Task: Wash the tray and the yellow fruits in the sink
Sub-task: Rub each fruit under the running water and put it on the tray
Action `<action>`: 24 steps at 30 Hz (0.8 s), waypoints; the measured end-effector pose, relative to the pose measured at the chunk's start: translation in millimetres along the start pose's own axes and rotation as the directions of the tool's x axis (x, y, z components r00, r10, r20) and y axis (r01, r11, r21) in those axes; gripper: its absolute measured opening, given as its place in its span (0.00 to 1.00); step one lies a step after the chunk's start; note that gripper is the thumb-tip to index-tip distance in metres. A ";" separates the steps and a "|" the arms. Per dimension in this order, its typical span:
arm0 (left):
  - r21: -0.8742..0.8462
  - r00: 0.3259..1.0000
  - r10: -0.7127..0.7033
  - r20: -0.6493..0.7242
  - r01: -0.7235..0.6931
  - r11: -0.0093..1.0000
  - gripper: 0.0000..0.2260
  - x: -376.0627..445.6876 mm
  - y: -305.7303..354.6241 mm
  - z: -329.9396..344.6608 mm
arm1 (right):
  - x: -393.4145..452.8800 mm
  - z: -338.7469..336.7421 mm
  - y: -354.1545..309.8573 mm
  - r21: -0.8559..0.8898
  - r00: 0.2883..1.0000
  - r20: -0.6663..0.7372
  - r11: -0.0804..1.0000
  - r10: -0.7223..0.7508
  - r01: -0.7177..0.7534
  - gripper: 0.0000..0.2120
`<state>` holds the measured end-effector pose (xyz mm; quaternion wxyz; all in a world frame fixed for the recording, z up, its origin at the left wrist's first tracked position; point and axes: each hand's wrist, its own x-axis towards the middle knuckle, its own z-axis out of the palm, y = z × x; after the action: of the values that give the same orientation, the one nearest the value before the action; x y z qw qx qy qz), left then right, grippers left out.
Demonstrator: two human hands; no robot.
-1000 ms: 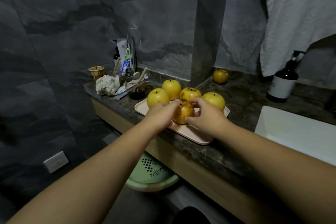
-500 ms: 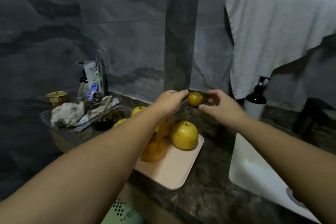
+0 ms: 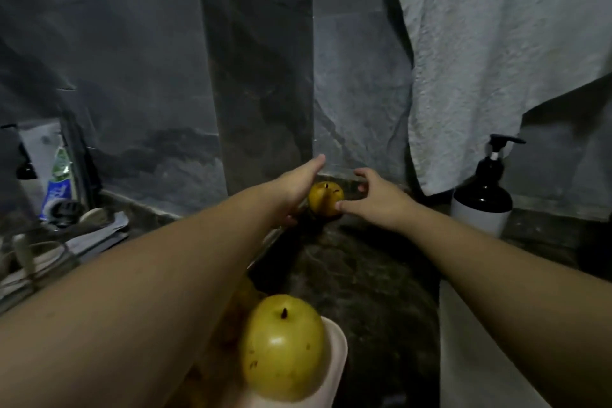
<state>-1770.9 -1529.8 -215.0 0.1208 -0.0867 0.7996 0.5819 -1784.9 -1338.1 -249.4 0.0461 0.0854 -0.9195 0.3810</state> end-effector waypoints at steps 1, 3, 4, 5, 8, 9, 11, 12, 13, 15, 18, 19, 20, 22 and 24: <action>0.005 1.000 -0.005 0.009 0.005 1.000 0.39 6.9 -0.4 3.6 | 7.9 6.6 3.3 -0.015 1.000 0.009 1.000 0.008 -0.008 0.51; 0.010 1.000 0.000 0.005 0.000 1.000 0.38 20.6 -3.1 12.5 | 19.6 19.6 10.0 -0.056 1.000 0.014 0.998 0.020 -0.019 0.53; 0.009 1.000 0.005 0.001 -0.005 1.000 0.38 26.9 -6.0 16.9 | 23.5 25.5 13.5 -0.069 0.999 0.014 0.997 0.029 -0.028 0.52; 0.008 1.000 0.007 0.004 -0.007 1.000 0.38 32.2 -8.3 21.0 | 26.8 30.2 16.3 -0.081 0.999 0.015 0.996 0.042 -0.041 0.52; 0.002 1.000 0.011 0.002 -0.011 1.000 0.38 39.0 -11.8 26.3 | 32.9 38.5 19.9 -0.121 0.996 0.001 0.989 0.087 -0.086 0.51; -0.003 1.000 0.021 -0.011 -0.021 1.000 0.37 39.4 -10.9 25.7 | 35.2 40.3 19.7 -0.126 0.996 -0.013 0.988 0.088 -0.089 0.48; -0.024 0.999 0.036 -0.038 -0.037 0.999 0.37 37.6 -7.3 23.7 | 38.1 43.5 18.8 -0.118 0.997 -0.034 0.991 0.063 -0.066 0.37; -0.041 0.998 0.037 -0.044 -0.039 0.998 0.37 35.6 -4.7 22.5 | 37.7 44.6 17.4 -0.103 0.998 -0.037 0.993 0.056 -0.059 0.33; -0.060 0.998 0.038 -0.045 -0.040 0.997 0.37 32.0 -1.8 21.5 | 35.9 44.9 15.8 -0.076 0.998 -0.040 0.995 0.055 -0.058 0.32; -0.098 0.998 0.038 -0.052 -0.043 0.994 0.37 21.4 4.2 19.7 | 28.8 42.2 12.3 0.006 0.997 -0.067 0.999 0.043 -0.043 0.33; -0.158 0.998 0.054 -0.045 -0.060 0.986 0.38 -0.6 14.5 18.2 | 9.0 24.3 5.4 0.110 0.990 -0.142 0.994 0.010 0.006 0.36; -0.182 0.998 0.057 -0.034 -0.062 0.981 0.37 -10.9 18.0 19.7 | 0.0 15.0 4.4 0.127 0.986 -0.164 0.992 -0.003 0.025 0.37; -0.205 0.998 0.054 -0.019 -0.057 0.977 0.36 -23.6 21.2 23.1 | -10.8 4.5 3.4 0.130 0.982 -0.187 0.990 -0.020 0.045 0.37; -0.235 0.998 0.063 0.029 -0.054 0.970 0.36 -51.0 27.5 34.4 | -37.3 -18.1 0.9 0.094 0.974 -0.222 0.993 -0.043 0.065 0.37; -0.259 0.994 0.080 0.079 -0.056 0.964 0.33 -77.7 32.3 51.7 | -66.0 -41.4 1.7 0.086 0.970 -0.241 0.994 -0.039 0.061 0.37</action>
<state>-1700.9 -1470.9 -177.9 0.1241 -0.0480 0.7138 0.6876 -1719.7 -1299.6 -231.2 0.1619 0.0644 -0.8861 0.4294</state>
